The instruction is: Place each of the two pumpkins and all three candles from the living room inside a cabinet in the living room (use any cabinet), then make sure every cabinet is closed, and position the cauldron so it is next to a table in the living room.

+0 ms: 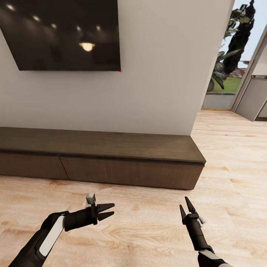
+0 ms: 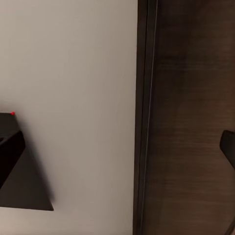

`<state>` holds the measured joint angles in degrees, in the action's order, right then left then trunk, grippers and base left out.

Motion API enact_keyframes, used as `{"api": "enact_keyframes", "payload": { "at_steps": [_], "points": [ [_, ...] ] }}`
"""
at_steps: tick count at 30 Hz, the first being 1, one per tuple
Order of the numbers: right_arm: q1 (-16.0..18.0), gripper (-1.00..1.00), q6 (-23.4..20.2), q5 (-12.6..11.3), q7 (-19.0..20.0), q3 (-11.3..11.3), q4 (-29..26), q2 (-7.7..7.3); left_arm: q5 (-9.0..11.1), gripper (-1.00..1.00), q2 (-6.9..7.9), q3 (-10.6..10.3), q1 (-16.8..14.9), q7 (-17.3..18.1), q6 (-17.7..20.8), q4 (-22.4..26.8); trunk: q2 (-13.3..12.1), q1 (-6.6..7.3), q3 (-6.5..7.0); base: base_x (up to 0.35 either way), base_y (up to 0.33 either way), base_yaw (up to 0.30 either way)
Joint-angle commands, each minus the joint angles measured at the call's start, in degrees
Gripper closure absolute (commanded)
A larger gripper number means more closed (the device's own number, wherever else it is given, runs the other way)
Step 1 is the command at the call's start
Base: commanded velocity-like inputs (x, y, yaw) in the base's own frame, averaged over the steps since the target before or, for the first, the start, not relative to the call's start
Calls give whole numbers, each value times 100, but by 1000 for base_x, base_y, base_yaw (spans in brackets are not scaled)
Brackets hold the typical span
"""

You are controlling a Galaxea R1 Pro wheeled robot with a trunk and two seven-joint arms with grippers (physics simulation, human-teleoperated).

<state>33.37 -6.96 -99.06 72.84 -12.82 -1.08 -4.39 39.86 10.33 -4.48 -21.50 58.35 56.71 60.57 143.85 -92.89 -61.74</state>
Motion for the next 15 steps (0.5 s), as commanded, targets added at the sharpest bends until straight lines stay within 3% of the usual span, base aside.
{"api": "enact_keyframes", "payload": {
  "at_steps": [1,9,15],
  "points": [
    [3,-100,-60,-61,20,-45,3,-1,15,-100,4,-9,-3,9,24,-1,2,1,-5,12,0,0],
    [3,-100,-60,-61,20,-46,3,-1,14,-100,5,-9,-3,9,24,-1,2,1,-5,14,0,0],
    [3,-100,-60,-65,20,-45,3,-1,14,-100,2,-9,-3,8,24,-1,2,1,-5,135,0,0]
  ]
}}
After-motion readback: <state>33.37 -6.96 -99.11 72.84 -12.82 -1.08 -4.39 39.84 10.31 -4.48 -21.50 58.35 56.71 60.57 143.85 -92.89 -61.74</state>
